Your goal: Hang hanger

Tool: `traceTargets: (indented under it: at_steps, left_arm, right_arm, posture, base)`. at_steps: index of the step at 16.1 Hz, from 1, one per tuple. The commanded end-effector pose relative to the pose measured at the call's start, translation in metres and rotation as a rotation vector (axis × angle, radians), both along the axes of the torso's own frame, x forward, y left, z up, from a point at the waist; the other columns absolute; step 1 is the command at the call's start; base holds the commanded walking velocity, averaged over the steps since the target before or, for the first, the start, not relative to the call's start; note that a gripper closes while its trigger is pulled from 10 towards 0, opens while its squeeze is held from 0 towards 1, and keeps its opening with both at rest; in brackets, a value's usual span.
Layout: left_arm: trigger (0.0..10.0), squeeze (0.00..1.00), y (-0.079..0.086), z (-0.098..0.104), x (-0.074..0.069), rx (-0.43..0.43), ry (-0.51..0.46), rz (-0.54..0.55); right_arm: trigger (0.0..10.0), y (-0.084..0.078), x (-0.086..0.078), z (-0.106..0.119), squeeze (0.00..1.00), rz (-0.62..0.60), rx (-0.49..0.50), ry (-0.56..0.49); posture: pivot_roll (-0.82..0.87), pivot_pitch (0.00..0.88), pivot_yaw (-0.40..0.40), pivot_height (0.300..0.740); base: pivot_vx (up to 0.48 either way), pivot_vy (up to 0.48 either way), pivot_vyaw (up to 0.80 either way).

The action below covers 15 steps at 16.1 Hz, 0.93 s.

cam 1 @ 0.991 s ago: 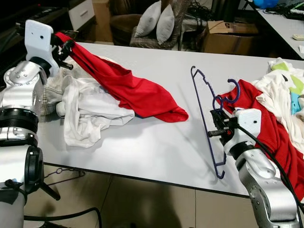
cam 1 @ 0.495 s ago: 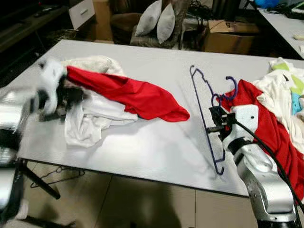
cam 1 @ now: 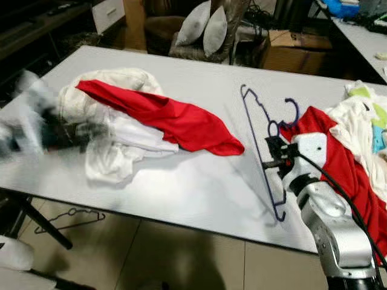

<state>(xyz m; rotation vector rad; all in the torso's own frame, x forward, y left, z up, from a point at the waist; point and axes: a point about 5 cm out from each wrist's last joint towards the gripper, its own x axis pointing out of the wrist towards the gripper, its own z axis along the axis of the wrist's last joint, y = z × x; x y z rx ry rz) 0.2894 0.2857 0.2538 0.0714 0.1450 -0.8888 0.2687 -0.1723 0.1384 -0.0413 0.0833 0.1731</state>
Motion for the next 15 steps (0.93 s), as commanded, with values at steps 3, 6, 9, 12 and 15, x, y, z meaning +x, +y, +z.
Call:
traceTargets:
  at_steps: [3,6,9,12,15]
  left_arm:
    - [10.0,0.29,-0.046,-0.018,0.024,-0.147,-0.116,0.153]
    - [10.0,0.11,-0.098,-0.055,0.027,-0.288,-0.093,0.289]
    - [10.0,0.1,-0.128,-0.07,0.018,-0.238,-0.108,0.307]
    - [10.0,0.0,-0.134,-0.051,0.024,-0.363,-0.146,0.299]
    - [10.0,0.0,-0.132,-0.065,0.017,-0.281,-0.15,0.289]
  right_arm:
    - [10.0,-0.005,-0.001,0.01,0.0,-0.097,0.006,-0.006]
    - [10.0,-0.003,-0.01,0.019,0.0,-0.102,-0.047,-0.032]
    - [10.0,0.0,-0.008,0.029,0.0,-0.035,-0.051,-0.079]
    - [10.0,0.003,-0.008,0.042,0.0,0.083,0.092,-0.113]
    - [10.0,0.002,-0.02,0.056,0.0,0.308,0.397,-0.132]
  posture:
    - [0.05,0.0,-0.019,0.74]
    - [0.02,0.0,-0.02,0.74]
    - [0.0,0.0,-0.007,0.74]
    - [-0.01,0.0,0.009,0.74]
    - [-0.02,0.0,0.036,0.74]
  base:
    - [0.0,0.0,0.0]
    - [0.0,0.0,0.0]
    - [0.0,0.0,0.0]
    - [0.0,0.0,0.0]
    - [0.0,0.0,0.0]
